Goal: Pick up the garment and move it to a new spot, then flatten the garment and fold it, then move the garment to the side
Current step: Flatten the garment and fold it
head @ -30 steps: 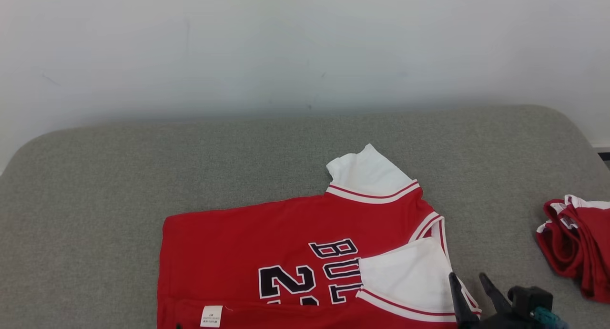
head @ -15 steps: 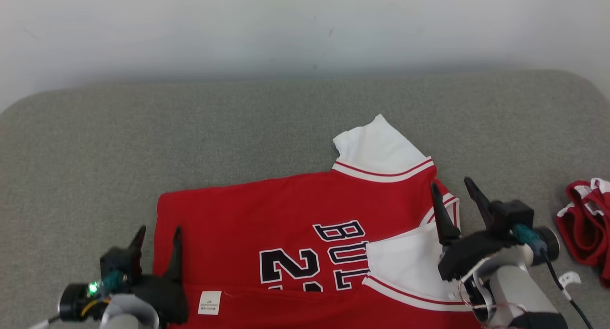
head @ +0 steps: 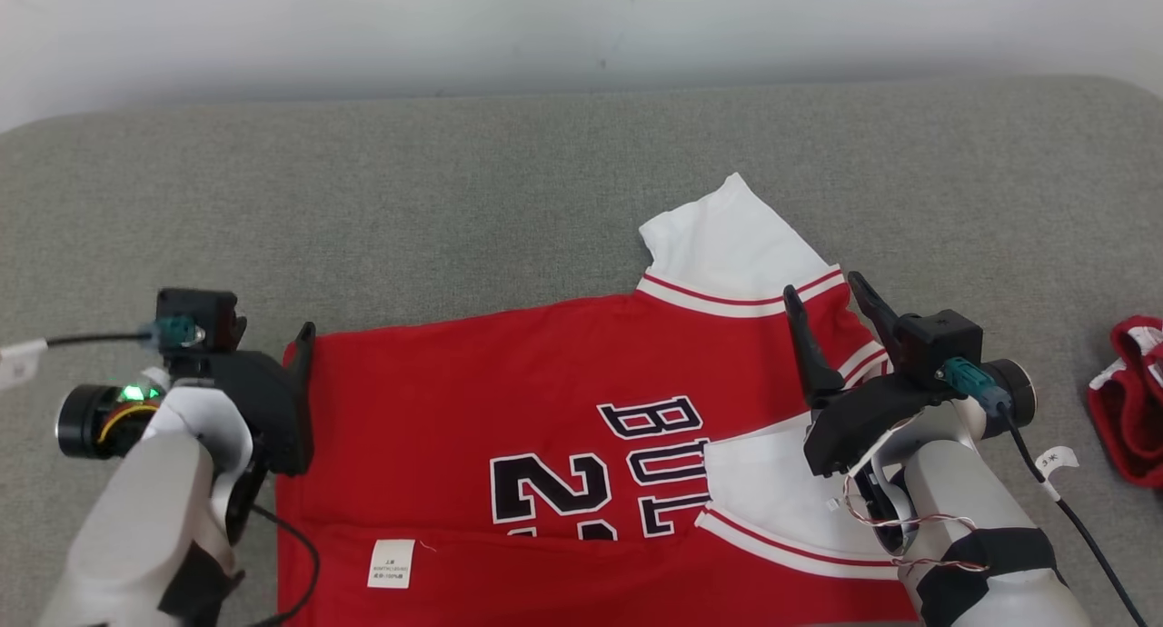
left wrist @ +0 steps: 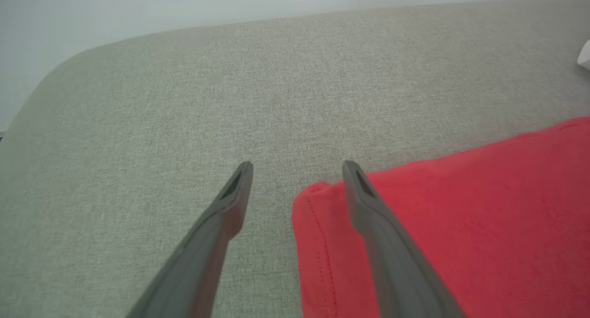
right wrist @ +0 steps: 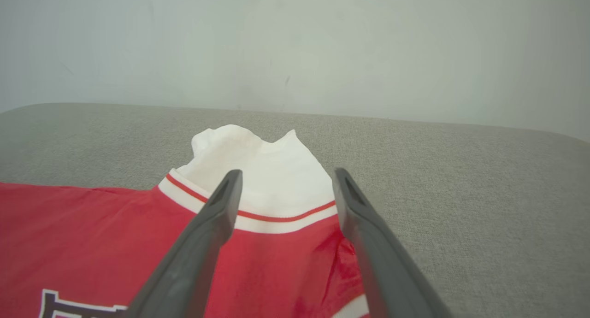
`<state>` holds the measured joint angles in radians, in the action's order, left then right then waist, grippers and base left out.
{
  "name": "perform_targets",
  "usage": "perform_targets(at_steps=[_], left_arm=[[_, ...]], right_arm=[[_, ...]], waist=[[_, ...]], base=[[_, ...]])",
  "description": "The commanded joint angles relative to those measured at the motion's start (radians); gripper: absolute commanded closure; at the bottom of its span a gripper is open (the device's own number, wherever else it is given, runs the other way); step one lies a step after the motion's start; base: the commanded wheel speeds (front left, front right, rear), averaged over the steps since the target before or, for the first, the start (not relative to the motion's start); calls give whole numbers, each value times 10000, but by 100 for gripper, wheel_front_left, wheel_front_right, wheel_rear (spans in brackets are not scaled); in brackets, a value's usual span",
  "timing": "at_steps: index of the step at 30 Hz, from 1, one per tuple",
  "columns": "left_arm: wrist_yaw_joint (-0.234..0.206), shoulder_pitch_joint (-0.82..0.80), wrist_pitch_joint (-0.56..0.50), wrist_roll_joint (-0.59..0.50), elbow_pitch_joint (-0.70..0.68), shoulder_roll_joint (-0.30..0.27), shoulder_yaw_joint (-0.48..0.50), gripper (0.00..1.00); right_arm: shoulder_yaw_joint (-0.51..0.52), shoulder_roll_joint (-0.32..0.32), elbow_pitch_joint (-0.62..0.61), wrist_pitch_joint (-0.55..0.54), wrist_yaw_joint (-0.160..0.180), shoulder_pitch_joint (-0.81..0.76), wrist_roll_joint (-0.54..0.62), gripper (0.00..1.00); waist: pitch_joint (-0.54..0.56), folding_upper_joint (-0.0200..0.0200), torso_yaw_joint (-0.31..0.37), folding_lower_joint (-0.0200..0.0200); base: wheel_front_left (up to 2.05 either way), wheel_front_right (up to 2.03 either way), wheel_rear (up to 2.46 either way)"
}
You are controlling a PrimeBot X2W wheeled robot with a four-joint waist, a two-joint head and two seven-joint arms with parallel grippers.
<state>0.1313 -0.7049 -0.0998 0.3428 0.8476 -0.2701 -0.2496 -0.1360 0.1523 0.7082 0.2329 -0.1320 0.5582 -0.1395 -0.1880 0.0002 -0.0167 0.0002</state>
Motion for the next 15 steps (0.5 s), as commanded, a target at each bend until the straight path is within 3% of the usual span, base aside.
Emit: perform_targets(at_steps=[1,9,15], left_arm=[[-19,-144,-218,263,-66,-130,-133,0],[-17,-502,-2179,2190,-756,-1063,-1675,0],[-16,-453,-2564,3032,-809,-1504,-2072,0]], right_arm=[[-27,7,70,37,28,89,-80,0],[-164,56,339,145,28,358,-244,0],[-226,100,426,212,28,479,-338,0]], waist=[[-102,-2,28,-2],[-418,-2,174,-2],[-566,-2,272,-2]], base=[[0,0,0],[0,0,0],[0,0,0]])
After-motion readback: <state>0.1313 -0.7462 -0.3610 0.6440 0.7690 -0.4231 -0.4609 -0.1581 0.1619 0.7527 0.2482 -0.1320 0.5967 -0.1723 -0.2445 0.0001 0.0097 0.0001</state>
